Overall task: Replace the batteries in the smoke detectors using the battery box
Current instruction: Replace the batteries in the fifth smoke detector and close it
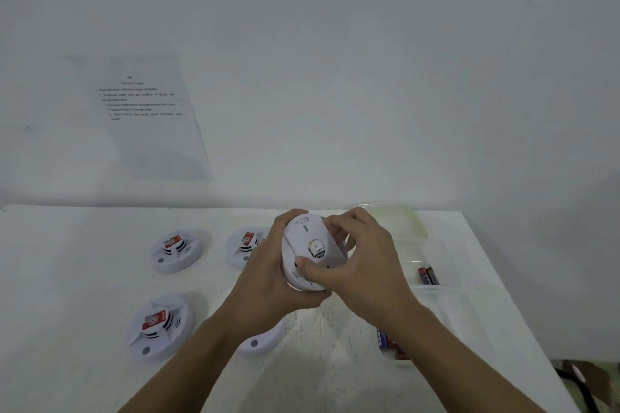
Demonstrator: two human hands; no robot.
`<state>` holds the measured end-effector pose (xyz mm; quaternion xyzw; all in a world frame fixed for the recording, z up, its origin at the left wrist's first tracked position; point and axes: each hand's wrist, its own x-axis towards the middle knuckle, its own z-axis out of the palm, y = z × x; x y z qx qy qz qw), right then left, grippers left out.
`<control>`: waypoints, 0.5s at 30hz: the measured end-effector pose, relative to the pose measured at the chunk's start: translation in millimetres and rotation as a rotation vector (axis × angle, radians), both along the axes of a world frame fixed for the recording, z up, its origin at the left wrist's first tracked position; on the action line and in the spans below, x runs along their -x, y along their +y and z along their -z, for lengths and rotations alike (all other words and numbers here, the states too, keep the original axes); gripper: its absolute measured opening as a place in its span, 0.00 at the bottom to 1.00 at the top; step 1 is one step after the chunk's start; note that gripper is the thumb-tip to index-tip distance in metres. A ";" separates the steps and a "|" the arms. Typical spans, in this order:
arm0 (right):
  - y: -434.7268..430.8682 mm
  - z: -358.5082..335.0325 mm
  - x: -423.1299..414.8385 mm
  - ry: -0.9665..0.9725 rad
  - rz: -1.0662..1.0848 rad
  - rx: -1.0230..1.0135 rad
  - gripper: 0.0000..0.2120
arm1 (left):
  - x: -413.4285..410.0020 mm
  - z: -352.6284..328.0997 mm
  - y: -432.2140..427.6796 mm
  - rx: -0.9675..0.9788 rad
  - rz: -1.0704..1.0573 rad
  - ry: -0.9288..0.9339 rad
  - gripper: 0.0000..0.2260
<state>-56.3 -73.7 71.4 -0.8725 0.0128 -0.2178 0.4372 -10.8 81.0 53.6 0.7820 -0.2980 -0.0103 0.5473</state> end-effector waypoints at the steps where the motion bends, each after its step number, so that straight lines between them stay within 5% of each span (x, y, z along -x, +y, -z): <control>1: 0.0 1.1 -0.4 0.010 0.001 0.000 0.21 | -0.6 -0.9 -0.1 -0.009 0.001 -0.011 0.38; 15: 1.3 2.0 -10.4 0.000 -0.065 -0.041 0.22 | -8.7 -10.7 7.1 -0.050 0.025 -0.032 0.39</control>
